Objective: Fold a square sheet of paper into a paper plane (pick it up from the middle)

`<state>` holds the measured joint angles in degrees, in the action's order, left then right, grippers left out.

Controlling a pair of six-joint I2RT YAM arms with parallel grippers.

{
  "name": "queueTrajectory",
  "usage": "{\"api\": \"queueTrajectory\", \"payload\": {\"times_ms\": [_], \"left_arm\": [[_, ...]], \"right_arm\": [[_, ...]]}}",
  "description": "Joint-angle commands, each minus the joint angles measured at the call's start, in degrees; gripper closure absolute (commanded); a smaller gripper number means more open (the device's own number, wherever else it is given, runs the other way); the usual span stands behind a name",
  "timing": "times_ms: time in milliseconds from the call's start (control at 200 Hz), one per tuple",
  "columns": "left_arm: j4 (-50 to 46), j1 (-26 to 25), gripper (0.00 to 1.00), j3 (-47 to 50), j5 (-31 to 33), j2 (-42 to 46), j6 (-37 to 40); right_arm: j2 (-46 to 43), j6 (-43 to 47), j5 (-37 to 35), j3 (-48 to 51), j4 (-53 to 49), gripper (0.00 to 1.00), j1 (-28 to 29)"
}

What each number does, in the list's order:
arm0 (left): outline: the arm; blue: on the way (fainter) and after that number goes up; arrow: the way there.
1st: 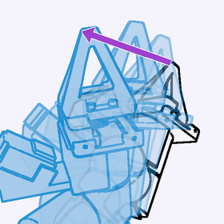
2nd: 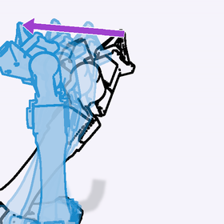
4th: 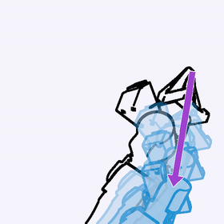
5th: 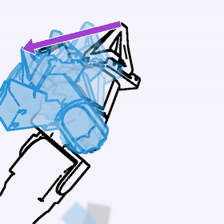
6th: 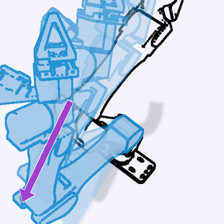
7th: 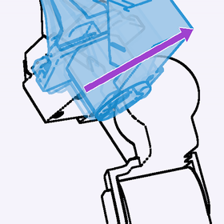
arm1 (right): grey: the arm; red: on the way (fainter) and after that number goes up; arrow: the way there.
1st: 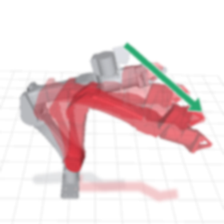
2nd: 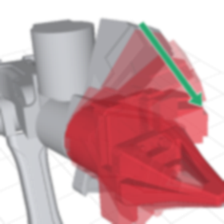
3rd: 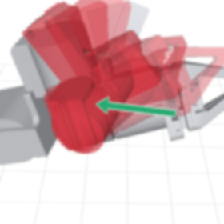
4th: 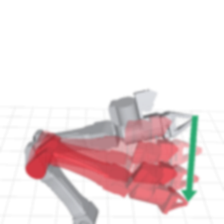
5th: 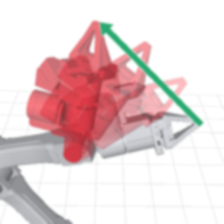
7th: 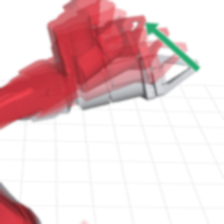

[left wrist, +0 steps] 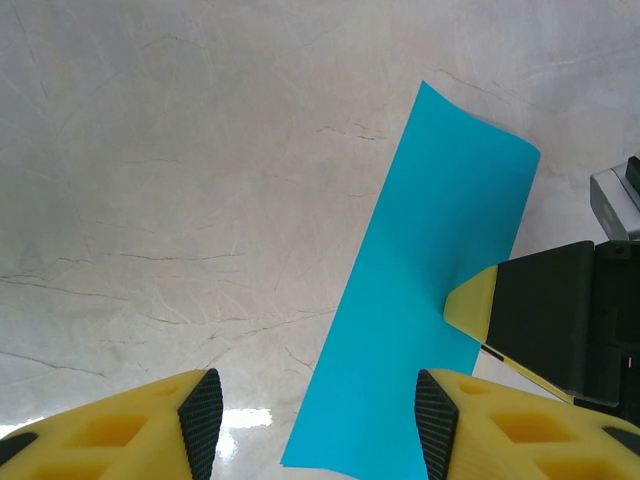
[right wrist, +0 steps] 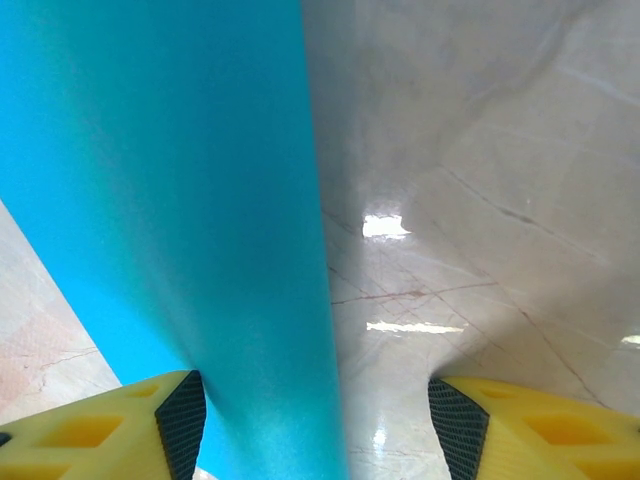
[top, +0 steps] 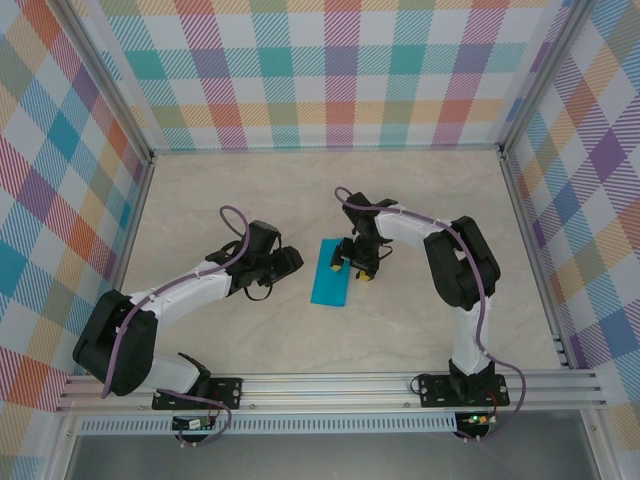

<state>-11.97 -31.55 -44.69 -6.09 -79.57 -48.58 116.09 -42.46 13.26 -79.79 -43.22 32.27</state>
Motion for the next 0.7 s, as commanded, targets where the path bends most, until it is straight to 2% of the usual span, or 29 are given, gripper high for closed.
{"api": "queueTrajectory", "payload": {"times_ms": [0, 460, 560, 695], "left_arm": [[0.19, 1.05, 0.44, 1.02, -0.65, 0.85, -0.40], [1.54, 1.03, 0.46, 0.36, -2.97, -0.10, -0.55], [2.53, 0.97, 0.50, 0.10, -4.17, -0.92, -0.61], [3.99, 0.88, 0.63, -1.09, -5.98, -2.76, -0.64]], "right_arm": [[4.78, 2.01, -6.66, 2.53, -2.74, 0.36, -0.10], [5.75, 1.09, -6.91, 2.51, -2.71, 0.35, -0.10], [5.85, 0.98, -6.93, 2.93, -2.62, 0.35, -0.10], [6.26, 0.84, -6.58, 2.97, -2.37, 0.36, -0.10]]}}
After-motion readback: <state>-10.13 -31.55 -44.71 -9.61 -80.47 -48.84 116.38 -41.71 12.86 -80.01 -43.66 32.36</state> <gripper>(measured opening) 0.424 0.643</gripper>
